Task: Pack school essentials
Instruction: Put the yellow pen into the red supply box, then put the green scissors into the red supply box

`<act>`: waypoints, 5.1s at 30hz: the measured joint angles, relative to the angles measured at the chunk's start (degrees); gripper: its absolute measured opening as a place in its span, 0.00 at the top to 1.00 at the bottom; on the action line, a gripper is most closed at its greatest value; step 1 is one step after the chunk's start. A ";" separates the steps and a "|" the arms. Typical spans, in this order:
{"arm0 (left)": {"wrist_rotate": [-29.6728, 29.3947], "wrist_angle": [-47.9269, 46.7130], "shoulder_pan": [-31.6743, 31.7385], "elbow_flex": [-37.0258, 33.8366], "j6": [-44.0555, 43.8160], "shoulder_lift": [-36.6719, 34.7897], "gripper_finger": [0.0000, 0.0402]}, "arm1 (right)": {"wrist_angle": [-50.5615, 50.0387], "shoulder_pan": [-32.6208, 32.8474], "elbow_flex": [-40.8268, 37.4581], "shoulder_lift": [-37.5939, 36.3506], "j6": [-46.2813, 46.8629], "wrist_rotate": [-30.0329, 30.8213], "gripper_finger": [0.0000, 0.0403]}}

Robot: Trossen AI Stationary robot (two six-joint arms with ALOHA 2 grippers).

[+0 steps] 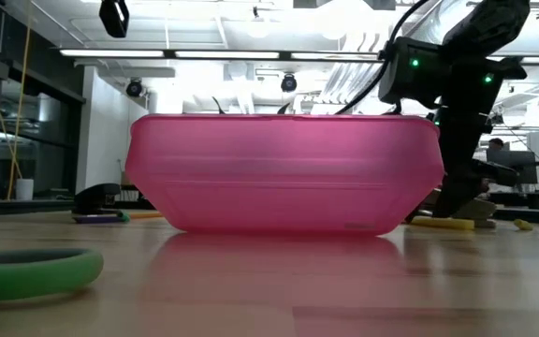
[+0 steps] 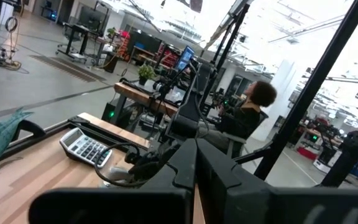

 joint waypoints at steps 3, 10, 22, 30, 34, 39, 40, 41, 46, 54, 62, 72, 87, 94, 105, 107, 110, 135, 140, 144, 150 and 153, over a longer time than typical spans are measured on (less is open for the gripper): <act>0.00 -0.01 0.01 -0.02 -0.04 0.00 1.00 | -0.20 0.19 0.01 0.99 -0.11 0.00 0.52; -0.02 -0.01 0.01 -0.02 -0.92 0.00 1.00 | -0.92 0.50 -0.12 1.25 -2.33 0.05 0.65; -0.04 -0.05 0.02 -0.02 -0.95 0.00 1.00 | -3.51 1.85 -0.43 -1.96 -4.62 -0.99 0.96; -0.04 -0.45 0.02 -0.02 -0.95 0.00 1.00 | 3.08 2.03 -0.52 -11.71 -14.87 -4.71 0.99; -0.04 -0.46 0.00 -0.02 -0.95 -0.02 1.00 | 9.87 2.08 -0.51 -17.29 -23.47 -4.20 0.99; -0.62 -0.42 0.00 -0.02 -0.93 0.00 1.00 | 28.78 1.98 -0.43 -22.54 -40.21 -5.07 0.99; -1.21 -0.44 0.02 -0.02 -0.93 0.00 1.00 | 33.52 1.87 -0.38 -22.95 -43.30 -6.14 1.00; -1.74 -0.45 0.02 -0.02 -0.80 0.02 1.00 | 38.35 1.81 -0.35 -23.10 -46.33 -7.08 1.00; -2.29 -0.50 0.02 -0.02 1.47 0.58 1.00 | 55.98 1.79 -0.27 -22.09 -56.07 -10.11 1.00; -1.14 -0.39 -0.02 -0.02 2.29 0.50 1.00 | 59.50 1.79 -0.27 -21.50 -57.57 -13.05 1.00; -1.31 -0.26 -0.02 0.00 3.59 0.52 1.00 | 51.01 3.79 1.96 -15.01 -51.57 -19.72 1.00; -1.36 0.10 -0.02 -0.02 3.14 0.52 1.00 | 30.64 9.28 14.15 2.27 -54.02 -26.30 1.00; -1.46 0.03 0.00 -0.02 8.10 0.52 1.00 | 5.99 13.70 30.46 16.70 -52.12 -25.06 0.93; -1.32 -0.02 0.00 -0.02 8.10 0.52 1.00 | 2.82 14.44 34.37 17.53 -49.56 -24.56 0.72; 0.24 -0.12 -1.10 0.12 5.83 1.03 0.97 | -15.29 15.67 43.81 12.55 -55.38 -11.83 0.42; 1.05 -1.60 -2.58 1.11 5.17 1.81 0.93 | -14.90 17.05 42.49 9.28 -54.00 -6.25 0.42; 1.97 -6.56 -6.02 3.98 5.53 4.21 0.86 | -13.27 19.46 38.49 3.60 -50.25 2.37 0.43; -1.97 -31.86 -37.55 30.96 6.79 54.08 0.67 | 20.26 25.68 11.60 -21.33 -46.17 21.35 0.44; -1.21 -31.90 -39.40 35.31 6.15 64.31 0.67 | 18.25 24.71 11.60 -21.34 -46.17 19.78 0.44; 0.42 -31.85 -40.05 38.86 6.08 71.03 0.67 | 16.65 24.28 11.60 -21.33 -46.18 19.40 0.44; -0.23 -31.77 -40.26 42.13 6.03 77.99 0.67 | 15.24 24.02 11.60 -21.33 -46.10 19.38 0.44; -0.89 -32.00 -40.22 42.21 5.91 79.79 0.67 | 15.23 24.02 11.60 -21.33 -46.00 19.38 0.44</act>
